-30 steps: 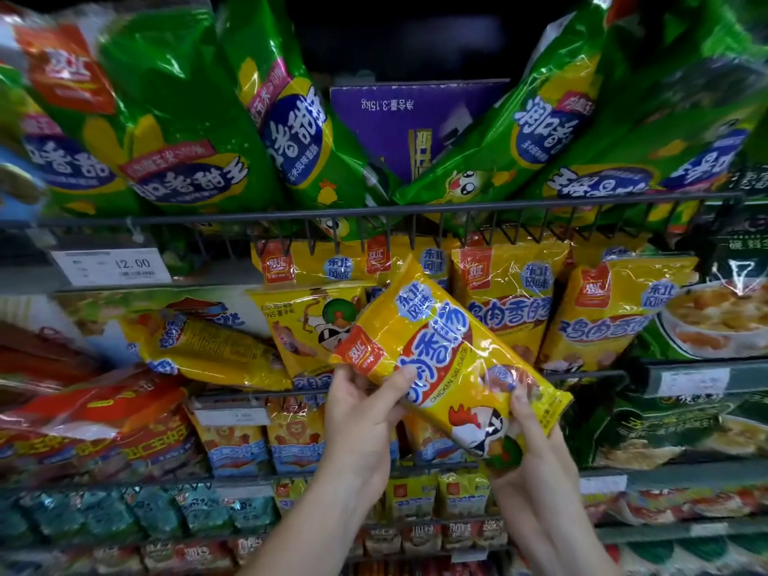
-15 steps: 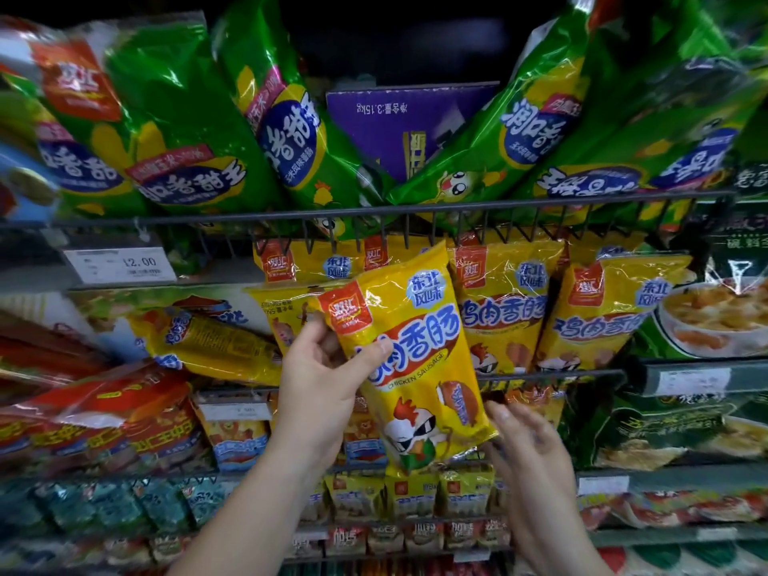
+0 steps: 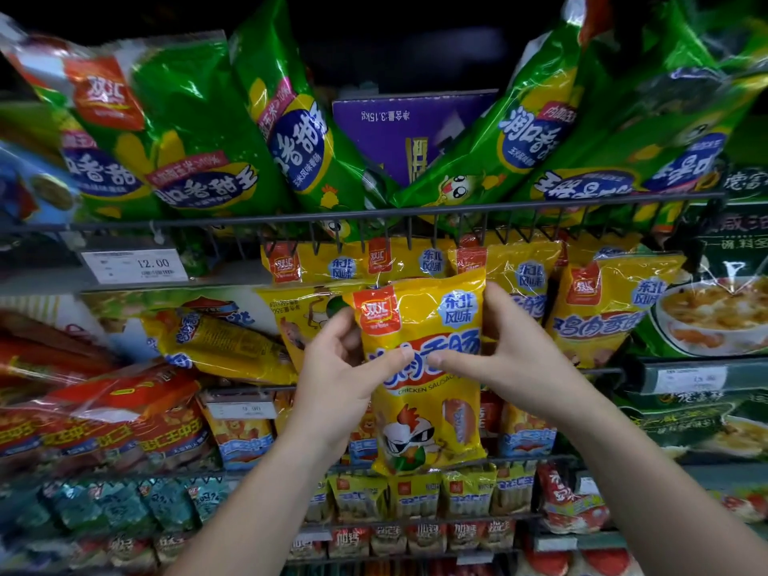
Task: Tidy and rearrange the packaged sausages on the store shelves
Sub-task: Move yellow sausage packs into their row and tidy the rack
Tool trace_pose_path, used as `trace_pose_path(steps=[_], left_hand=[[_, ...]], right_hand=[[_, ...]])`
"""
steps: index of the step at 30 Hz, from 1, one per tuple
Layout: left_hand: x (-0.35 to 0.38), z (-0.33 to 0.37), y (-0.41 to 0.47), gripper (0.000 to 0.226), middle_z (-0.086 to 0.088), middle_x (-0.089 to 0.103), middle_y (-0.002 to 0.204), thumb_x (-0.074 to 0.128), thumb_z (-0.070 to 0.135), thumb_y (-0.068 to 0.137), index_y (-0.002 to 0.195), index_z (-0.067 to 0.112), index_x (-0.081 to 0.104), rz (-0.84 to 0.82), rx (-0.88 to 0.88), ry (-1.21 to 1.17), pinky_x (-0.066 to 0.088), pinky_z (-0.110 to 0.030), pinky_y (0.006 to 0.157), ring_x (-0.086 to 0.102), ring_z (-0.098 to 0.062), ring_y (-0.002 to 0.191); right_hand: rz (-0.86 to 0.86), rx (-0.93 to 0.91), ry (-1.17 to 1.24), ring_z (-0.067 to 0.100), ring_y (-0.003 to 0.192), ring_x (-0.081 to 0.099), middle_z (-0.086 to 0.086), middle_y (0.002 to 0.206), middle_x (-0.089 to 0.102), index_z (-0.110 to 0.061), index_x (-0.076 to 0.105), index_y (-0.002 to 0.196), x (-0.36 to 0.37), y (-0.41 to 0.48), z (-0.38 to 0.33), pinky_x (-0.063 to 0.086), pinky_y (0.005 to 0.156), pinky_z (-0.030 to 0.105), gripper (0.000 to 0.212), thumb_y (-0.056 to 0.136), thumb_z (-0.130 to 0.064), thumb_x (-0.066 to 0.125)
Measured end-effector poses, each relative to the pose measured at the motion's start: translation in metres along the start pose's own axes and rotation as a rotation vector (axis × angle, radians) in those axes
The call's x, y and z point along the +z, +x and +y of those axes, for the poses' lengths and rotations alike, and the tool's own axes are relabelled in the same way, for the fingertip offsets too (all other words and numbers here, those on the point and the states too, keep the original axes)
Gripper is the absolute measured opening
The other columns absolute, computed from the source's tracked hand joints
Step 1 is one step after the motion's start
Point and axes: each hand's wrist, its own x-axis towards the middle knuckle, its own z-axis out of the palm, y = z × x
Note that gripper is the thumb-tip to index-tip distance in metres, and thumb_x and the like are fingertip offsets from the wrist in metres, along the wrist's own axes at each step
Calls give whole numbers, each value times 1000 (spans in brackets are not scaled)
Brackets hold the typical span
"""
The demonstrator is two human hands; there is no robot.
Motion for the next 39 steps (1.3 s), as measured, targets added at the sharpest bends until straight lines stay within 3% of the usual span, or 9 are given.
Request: trace_pose_path(steps=[4, 7, 10, 14, 18, 24, 32, 35, 39], left_hand=[[2, 7, 6, 43, 5, 74, 104, 80, 9, 76, 112, 25, 63, -12, 15, 33, 59, -39, 84, 71, -13, 99], [4, 13, 13, 47, 6, 74, 106, 81, 10, 76, 116, 25, 62, -19, 52, 61, 59, -38, 86, 70, -11, 100], [6, 19, 21, 49, 6, 73, 107, 82, 9, 76, 117, 25, 61, -12, 101, 90, 57, -30, 86, 69, -9, 101], [8, 28, 32, 42, 4, 73, 107, 82, 10, 77, 110, 23, 62, -10, 196, 189, 55, -33, 91, 68, -11, 103], [9, 35, 39, 36, 9, 73, 98, 80, 7, 78, 101, 28, 61, 4, 271, 248, 54, -19, 75, 68, -3, 92], [6, 24, 49, 46, 10, 71, 104, 81, 6, 77, 108, 30, 58, 16, 245, 310, 54, -22, 87, 67, -1, 97], [1, 6, 56, 59, 12, 64, 112, 82, 13, 76, 119, 34, 49, -8, 201, 440, 55, -22, 84, 64, 1, 99], [-2, 0, 59, 51, 13, 63, 114, 80, 17, 80, 119, 33, 51, 0, 200, 491, 53, -18, 83, 63, 2, 100], [-2, -4, 63, 46, 13, 65, 112, 79, 18, 81, 117, 32, 53, 31, 197, 529, 52, -14, 81, 63, 3, 98]], right_hand=[[8, 6, -117, 4, 90, 64, -8, 102, 65, -21, 50, 110, -4, 7, -9, 57, 77, 27, 60, 68, -52, 81], [76, -32, -145, 4, 75, 59, -6, 87, 60, -20, 47, 93, -7, 9, -14, 48, 60, 15, 47, 72, -44, 82], [173, -83, -85, -2, 76, 61, -9, 88, 63, -22, 49, 93, -8, 14, -16, 49, 60, 15, 44, 72, -37, 84], [276, -164, -24, -14, 82, 60, -21, 91, 63, -31, 51, 98, -6, 21, -18, 48, 67, 7, 43, 72, -32, 85], [351, -207, 9, -21, 81, 57, -27, 90, 59, -41, 45, 93, -1, 27, -18, 45, 68, 3, 47, 72, -31, 85], [339, -180, 34, -12, 86, 61, -21, 93, 64, -23, 53, 107, 12, 37, 1, 48, 71, 8, 46, 74, -32, 84], [278, -54, -11, -2, 76, 61, -16, 92, 64, -21, 51, 105, 28, 47, 26, 46, 63, 7, 44, 76, -34, 82], [253, -21, -121, 9, 74, 64, -2, 97, 69, -9, 50, 122, 33, 49, 31, 51, 65, 13, 64, 75, -40, 81], [314, -13, -165, 18, 87, 67, 3, 99, 67, -4, 35, 142, 35, 51, 33, 58, 76, 38, 92, 72, -44, 82]])
